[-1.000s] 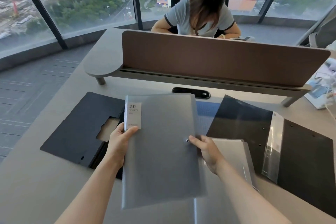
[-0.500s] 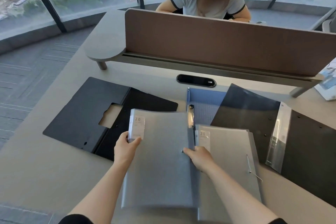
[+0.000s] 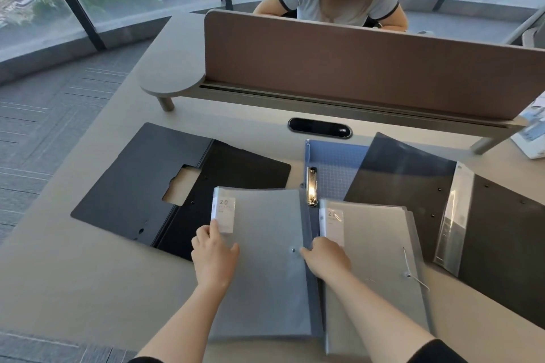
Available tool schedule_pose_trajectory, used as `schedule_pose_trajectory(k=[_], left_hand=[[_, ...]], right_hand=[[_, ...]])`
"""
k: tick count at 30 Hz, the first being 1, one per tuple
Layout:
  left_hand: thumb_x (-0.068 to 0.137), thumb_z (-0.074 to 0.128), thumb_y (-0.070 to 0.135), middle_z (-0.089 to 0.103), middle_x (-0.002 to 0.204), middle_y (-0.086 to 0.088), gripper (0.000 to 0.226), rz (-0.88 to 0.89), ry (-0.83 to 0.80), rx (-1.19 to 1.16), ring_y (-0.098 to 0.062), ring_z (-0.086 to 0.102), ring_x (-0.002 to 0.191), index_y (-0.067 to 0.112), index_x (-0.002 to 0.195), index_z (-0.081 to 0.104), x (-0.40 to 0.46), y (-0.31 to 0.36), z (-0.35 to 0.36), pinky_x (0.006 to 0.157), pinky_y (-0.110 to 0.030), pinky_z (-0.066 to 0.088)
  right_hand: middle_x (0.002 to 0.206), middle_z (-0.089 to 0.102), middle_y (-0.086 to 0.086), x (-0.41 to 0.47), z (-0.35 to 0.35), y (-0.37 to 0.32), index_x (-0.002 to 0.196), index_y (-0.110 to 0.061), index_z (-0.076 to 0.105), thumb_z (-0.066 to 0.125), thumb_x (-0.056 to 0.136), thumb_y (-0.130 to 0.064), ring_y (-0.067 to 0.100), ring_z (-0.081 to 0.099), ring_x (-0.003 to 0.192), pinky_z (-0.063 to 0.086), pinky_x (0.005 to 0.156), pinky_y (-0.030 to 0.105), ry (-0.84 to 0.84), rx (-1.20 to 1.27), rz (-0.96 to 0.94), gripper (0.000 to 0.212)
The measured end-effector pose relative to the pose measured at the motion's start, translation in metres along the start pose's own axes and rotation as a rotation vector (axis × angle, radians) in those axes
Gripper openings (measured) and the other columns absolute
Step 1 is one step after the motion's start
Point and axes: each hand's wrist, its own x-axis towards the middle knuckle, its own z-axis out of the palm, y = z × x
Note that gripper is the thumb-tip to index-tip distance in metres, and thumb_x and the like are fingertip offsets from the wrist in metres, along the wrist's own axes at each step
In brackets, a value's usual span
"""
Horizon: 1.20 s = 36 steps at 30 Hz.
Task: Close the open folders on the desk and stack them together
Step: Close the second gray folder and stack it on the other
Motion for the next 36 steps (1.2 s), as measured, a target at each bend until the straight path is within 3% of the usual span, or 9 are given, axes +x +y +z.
schedule_pose_trajectory(k=[4,6,9,13,17,22,27,32,36], left_hand=[[0.072,0.077,0.014,0.051,0.139,-0.019,0.059,0.157,0.016,0.143,-0.043,0.048,0.12,0.011,0.129,0.06,-0.01,0.004,0.009,0.09,-0.049,0.047],[0.072,0.077,0.021,0.048,0.147,-0.017,0.059,0.271,-0.016,0.216,-0.042,0.043,0.133,0.015,0.129,0.062,-0.015,0.008,0.013,0.102,-0.05,0.041],[0.086,0.065,0.047,0.018,0.166,-0.006,0.071,0.437,-0.21,0.294,-0.032,0.011,0.153,0.031,0.15,0.039,-0.022,0.018,0.021,0.124,-0.044,0.012],[0.086,0.06,0.06,-0.002,0.169,-0.002,0.083,0.481,-0.317,0.348,-0.032,-0.009,0.155,0.04,0.156,0.018,-0.026,0.026,0.03,0.125,-0.049,-0.003],[0.086,0.059,0.062,-0.006,0.169,-0.002,0.086,0.481,-0.322,0.374,-0.033,-0.012,0.154,0.041,0.156,0.014,-0.025,0.026,0.033,0.125,-0.053,-0.004],[0.086,0.058,0.064,-0.006,0.169,-0.002,0.085,0.492,-0.311,0.374,-0.033,-0.011,0.154,0.042,0.156,0.015,-0.025,0.026,0.032,0.124,-0.051,-0.003],[0.085,0.058,0.065,-0.005,0.169,-0.002,0.086,0.492,-0.305,0.367,-0.032,-0.009,0.155,0.043,0.156,0.016,-0.024,0.026,0.032,0.125,-0.05,-0.003],[0.086,0.06,0.061,-0.005,0.169,-0.002,0.085,0.488,-0.315,0.345,-0.032,-0.008,0.155,0.041,0.156,0.017,-0.024,0.025,0.03,0.124,-0.05,-0.004],[0.086,0.059,0.062,-0.005,0.169,-0.002,0.085,0.49,-0.309,0.341,-0.032,-0.009,0.155,0.041,0.155,0.015,-0.023,0.021,0.033,0.124,-0.05,-0.004]], right_hand=[[0.108,0.066,0.008,0.0,0.003,-0.001,0.105,-0.011,0.062,0.049,0.095,-0.045,0.029,0.061,0.097,0.043,0.073,0.03,0.048,-0.076,-0.016,0.038],[0.11,0.067,0.01,-0.001,0.003,-0.003,0.108,-0.009,0.062,0.048,0.096,-0.041,0.03,0.062,0.102,0.045,0.074,0.032,0.057,-0.097,-0.045,0.037],[0.112,0.066,0.012,-0.005,0.0,-0.007,0.109,-0.007,0.062,0.048,0.097,-0.036,0.031,0.062,0.104,0.046,0.078,0.033,0.046,-0.159,-0.092,0.035],[0.106,0.062,0.012,-0.008,-0.014,-0.01,0.084,-0.011,0.054,0.051,0.087,-0.009,0.031,0.062,0.096,0.044,0.072,0.03,-0.035,-0.317,-0.113,0.005],[0.105,0.061,0.011,-0.008,-0.034,-0.011,0.108,-0.01,0.062,0.048,0.082,-0.004,0.029,0.06,0.096,0.044,0.076,0.03,-0.115,-0.487,-0.074,0.03],[0.095,0.057,0.006,0.008,-0.039,-0.018,0.095,-0.013,0.056,0.043,0.086,-0.012,0.028,0.055,0.086,0.043,0.076,0.03,-0.086,-0.266,-0.009,0.017],[0.111,0.066,0.011,0.017,-0.016,-0.038,0.109,-0.008,0.063,0.046,0.092,-0.015,0.032,0.061,0.103,0.043,0.076,0.03,-0.024,-0.161,-0.017,0.025],[0.119,0.065,0.012,0.019,0.005,-0.051,0.115,-0.008,0.063,0.049,0.095,-0.017,0.033,0.061,0.112,0.047,0.085,0.033,0.023,-0.214,-0.065,0.026],[0.119,0.065,0.012,0.013,0.019,-0.055,0.117,-0.013,0.062,0.047,0.096,-0.018,0.033,0.061,0.112,0.047,0.084,0.034,0.028,-0.357,-0.239,0.026]])
